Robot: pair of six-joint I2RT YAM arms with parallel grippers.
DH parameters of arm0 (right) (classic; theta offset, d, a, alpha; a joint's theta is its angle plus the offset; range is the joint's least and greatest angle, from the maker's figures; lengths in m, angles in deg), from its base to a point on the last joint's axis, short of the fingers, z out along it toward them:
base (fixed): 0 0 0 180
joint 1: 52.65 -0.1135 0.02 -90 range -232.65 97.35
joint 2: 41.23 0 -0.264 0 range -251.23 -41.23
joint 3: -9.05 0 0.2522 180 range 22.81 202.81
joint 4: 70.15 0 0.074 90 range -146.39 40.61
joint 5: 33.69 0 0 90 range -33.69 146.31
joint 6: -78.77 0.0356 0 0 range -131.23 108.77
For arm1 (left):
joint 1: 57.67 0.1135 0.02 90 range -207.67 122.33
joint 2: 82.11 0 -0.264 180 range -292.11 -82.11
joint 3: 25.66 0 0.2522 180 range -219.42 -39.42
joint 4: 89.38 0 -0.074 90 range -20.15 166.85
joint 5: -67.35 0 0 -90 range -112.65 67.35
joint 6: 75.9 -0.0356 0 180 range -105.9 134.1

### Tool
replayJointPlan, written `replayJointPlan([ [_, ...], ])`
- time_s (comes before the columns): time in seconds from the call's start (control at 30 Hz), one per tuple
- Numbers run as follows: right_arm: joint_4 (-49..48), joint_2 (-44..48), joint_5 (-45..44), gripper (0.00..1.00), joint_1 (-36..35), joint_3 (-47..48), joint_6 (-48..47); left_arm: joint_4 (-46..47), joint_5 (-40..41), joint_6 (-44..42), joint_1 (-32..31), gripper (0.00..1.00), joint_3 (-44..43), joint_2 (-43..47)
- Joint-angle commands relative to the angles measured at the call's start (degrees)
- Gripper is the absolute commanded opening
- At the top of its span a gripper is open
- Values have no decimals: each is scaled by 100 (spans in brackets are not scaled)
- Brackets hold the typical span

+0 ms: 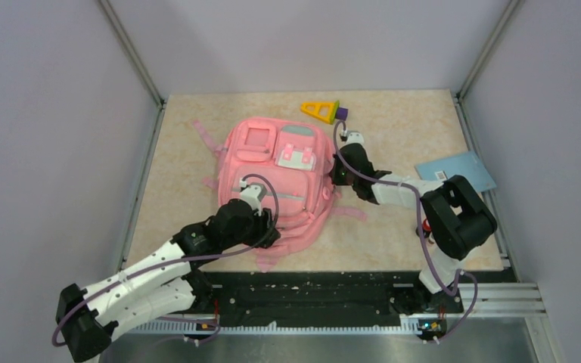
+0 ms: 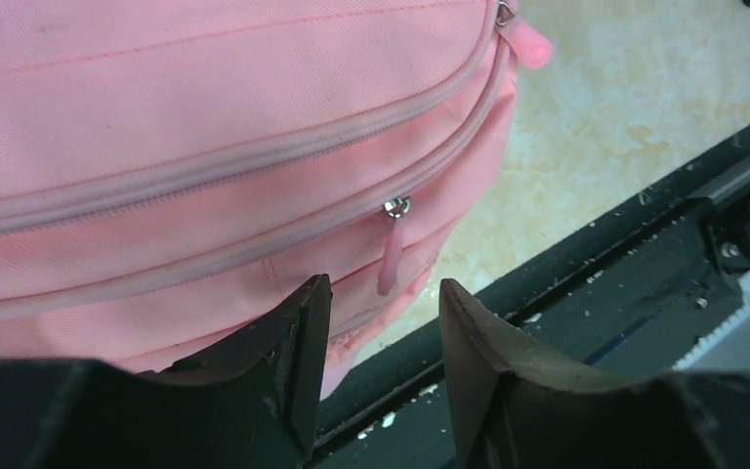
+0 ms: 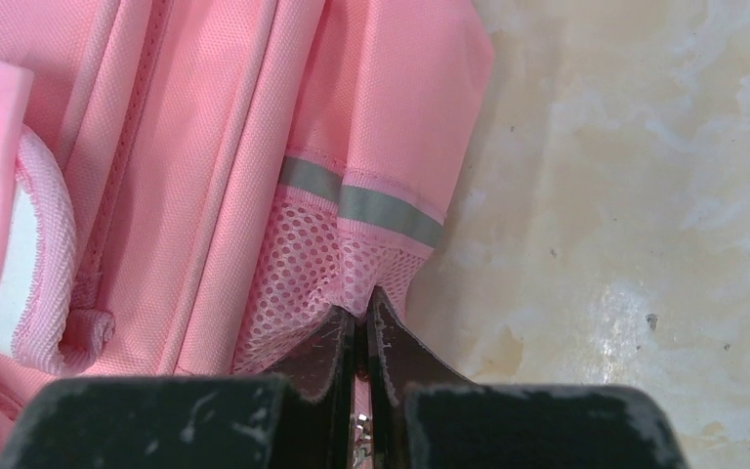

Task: Pack the student bag
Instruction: Unzip the student bag at the center of the board.

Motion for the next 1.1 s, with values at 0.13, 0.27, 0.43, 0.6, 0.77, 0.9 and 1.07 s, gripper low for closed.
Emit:
replayJointPlan([
  [0.13, -215, -119, 231, 0, 52, 399, -73, 325, 1134, 120, -233, 48, -226, -321],
  [0.27, -187, -159, 250, 0, 56, 442, -116, 726, 932, 245, -255, 44, -83, -322],
  [0.43, -186, -174, 251, 0, 62, 443, -132, 1105, 687, 332, -277, 43, 37, -416],
  [0.6, -193, -166, 270, 0, 80, 443, -131, 1143, 544, 439, -306, 42, 45, -685],
  [0.77, -208, -168, 288, 0, 108, 434, -120, 1025, 665, 496, -403, 41, 7, -774],
  [0.9, -228, -170, 315, 0, 126, 415, -109, 857, 851, 537, -472, 34, -5, -733],
  [1.07, -250, -166, 303, 0, 140, 402, -101, 738, 1017, 541, -515, 0, 26, -671],
])
